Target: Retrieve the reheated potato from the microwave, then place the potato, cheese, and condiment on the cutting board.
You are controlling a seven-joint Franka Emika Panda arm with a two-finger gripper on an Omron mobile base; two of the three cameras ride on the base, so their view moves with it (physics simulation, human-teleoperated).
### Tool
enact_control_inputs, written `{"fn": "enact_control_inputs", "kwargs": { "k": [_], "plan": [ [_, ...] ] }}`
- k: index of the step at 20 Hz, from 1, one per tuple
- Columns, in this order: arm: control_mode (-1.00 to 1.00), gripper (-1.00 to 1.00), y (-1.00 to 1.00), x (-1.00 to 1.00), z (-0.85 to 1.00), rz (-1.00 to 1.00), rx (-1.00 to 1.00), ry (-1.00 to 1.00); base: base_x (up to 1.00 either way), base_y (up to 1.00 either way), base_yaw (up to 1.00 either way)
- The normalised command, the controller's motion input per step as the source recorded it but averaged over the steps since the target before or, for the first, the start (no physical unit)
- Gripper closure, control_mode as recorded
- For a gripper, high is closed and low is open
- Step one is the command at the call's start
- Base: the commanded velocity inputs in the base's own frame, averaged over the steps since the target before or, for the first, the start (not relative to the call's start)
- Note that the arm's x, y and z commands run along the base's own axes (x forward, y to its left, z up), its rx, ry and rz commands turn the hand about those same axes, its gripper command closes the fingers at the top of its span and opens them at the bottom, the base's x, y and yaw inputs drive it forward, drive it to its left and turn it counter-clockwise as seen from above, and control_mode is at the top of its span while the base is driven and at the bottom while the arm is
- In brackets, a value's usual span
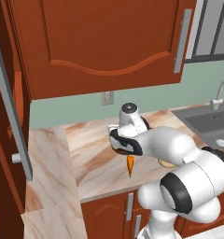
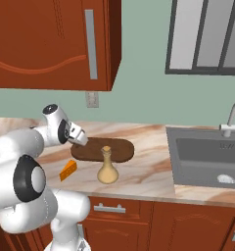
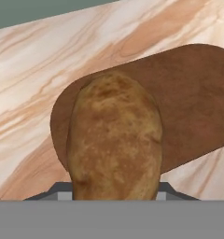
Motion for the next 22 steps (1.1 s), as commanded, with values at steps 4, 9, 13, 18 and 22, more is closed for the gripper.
{"fn": "enact_control_inputs", "kwargs": {
  "k": [4,9,13,18,22],
  "plan": [
    [-1.0,1.0,-0.01,0.11,-0.28,0.0,0.0,0.0,0.0,0.0,0.0],
    [-1.0,1.0,0.0,0.16,-0.24,0.0,0.0,0.0,0.0,0.0,0.0],
    [-1.0,1.0,0.0,0.21,-0.2,0.0,0.01,0.0,0.0,0.0,0.0],
    [-1.0,1.0,0.0,0.18,-0.12,0.0,0.01,0.02,0.0,0.0,0.0],
    [-1.0,1.0,0.0,0.11,-0.14,0.0,0.02,0.05,0.0,0.0,0.0]
  ]
}}
